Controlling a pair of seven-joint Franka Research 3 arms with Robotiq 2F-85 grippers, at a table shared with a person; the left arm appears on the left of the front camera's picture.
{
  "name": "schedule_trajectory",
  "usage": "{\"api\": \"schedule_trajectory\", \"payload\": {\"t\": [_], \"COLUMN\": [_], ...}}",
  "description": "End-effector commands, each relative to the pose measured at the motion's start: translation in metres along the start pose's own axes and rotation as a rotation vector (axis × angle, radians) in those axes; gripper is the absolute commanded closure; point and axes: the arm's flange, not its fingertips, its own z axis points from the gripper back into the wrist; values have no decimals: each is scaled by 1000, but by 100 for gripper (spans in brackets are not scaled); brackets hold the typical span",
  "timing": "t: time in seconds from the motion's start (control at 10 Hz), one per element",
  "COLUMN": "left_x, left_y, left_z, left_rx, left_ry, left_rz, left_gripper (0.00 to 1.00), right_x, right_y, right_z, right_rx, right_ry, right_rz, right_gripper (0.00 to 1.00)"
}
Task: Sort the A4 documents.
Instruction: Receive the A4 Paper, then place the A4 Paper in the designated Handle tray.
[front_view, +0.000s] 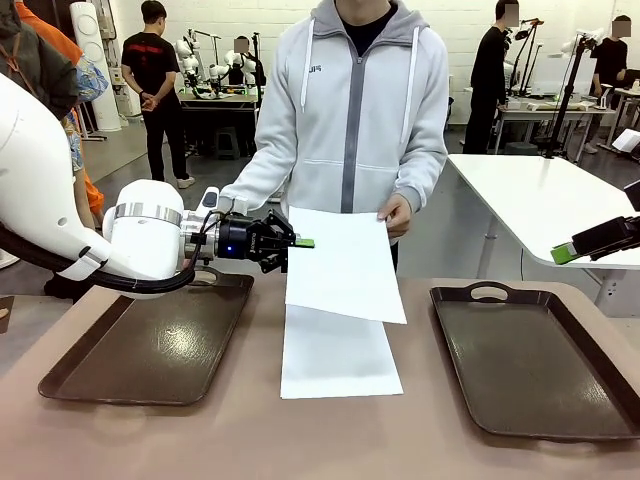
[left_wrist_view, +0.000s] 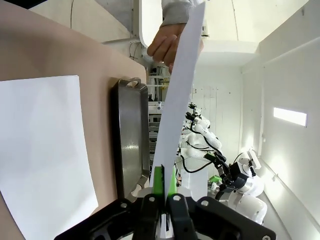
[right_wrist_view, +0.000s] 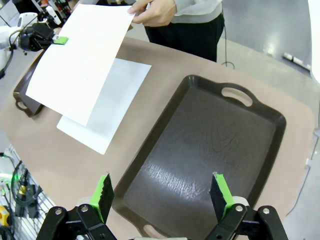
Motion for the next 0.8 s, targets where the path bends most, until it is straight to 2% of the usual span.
{"api": "schedule_trajectory", "payload": {"t": [0.0,0.7], "left_x": [0,0], "left_y": [1,1], "left_z": [0,0], "left_rx": [8,8], "left_ry": [-9,-9], "left_rz": [3,3], "left_gripper": [100,100], "right_x": [0,0], "right_y": [0,0], "right_z": [-2,-2], "right_rx": [23,23], "right_ry": [-5,-5], "right_rz": [-1,-1], "right_gripper": [0,0]}}
